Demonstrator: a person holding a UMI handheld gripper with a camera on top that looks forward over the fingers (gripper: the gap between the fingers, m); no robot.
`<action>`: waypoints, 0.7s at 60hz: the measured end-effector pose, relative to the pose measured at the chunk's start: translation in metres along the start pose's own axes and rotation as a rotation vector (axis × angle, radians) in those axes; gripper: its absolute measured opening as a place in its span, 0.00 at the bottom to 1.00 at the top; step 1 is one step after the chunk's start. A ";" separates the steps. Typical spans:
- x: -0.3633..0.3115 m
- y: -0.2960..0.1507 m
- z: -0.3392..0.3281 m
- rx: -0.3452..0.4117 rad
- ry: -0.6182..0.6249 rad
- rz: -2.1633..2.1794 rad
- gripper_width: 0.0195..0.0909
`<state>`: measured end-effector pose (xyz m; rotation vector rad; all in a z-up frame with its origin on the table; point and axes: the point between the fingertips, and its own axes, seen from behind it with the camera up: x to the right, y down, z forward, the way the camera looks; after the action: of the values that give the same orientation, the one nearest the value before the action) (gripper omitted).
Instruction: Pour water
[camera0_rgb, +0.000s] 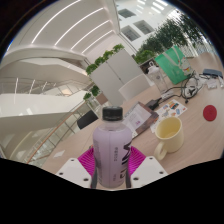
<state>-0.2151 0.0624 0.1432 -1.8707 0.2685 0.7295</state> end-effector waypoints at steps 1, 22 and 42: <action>-0.002 -0.008 0.003 0.000 -0.015 0.065 0.27; 0.039 -0.083 0.059 0.016 -0.227 1.576 0.26; 0.038 -0.100 0.053 0.011 -0.326 1.741 0.26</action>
<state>-0.1547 0.1570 0.1830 -1.0623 1.7316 2.0650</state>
